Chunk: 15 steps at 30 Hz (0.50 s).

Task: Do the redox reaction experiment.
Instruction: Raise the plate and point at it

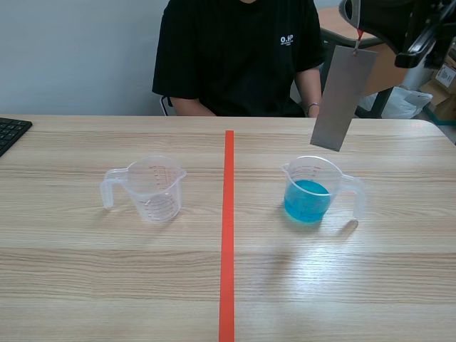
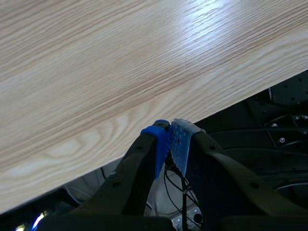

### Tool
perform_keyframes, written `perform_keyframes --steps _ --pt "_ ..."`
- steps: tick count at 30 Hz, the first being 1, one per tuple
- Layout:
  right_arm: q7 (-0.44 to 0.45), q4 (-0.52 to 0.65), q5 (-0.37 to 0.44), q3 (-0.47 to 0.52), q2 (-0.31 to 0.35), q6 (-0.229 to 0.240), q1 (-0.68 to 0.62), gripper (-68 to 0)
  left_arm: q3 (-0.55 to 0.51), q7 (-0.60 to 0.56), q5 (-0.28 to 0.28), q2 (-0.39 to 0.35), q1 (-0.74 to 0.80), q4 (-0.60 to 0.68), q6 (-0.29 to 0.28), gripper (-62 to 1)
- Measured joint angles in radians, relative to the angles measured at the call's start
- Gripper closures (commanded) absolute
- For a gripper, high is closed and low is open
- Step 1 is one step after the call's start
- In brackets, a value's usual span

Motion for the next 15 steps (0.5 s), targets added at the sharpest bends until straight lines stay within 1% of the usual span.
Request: perform_keyframes --steps 2,4,5,9,12,15 --pt "0.0 0.0 0.0 0.0 0.0 0.0 0.0 -1.5 0.001 0.0 0.0 -0.025 -0.032 0.0 -0.01 -4.6" --pt "-0.004 0.0 0.0 0.0 0.0 0.0 0.0 -1.5 0.004 -0.001 0.0 -0.056 -0.075 0.005 -0.045 -4.6" --pt "-0.004 0.0 0.0 0.0 0.0 0.0 0.0 -1.5 0.008 -0.001 0.0 -0.076 -0.095 0.011 -0.053 -4.6" --pt "-0.008 0.0 0.0 0.0 0.0 0.0 0.0 -1.5 0.067 0.039 0.0 -0.158 -0.195 0.059 -0.095 -4.6" --pt "-0.011 0.0 0.0 0.0 0.0 0.0 0.0 -1.5 0.127 0.08 0.0 -0.191 -0.298 0.095 -0.097 -4.6" --pt "-0.011 0.0 0.0 0.0 0.0 0.0 0.0 -1.5 0.191 0.125 0.0 -0.195 -0.424 0.119 -0.097 -4.6"
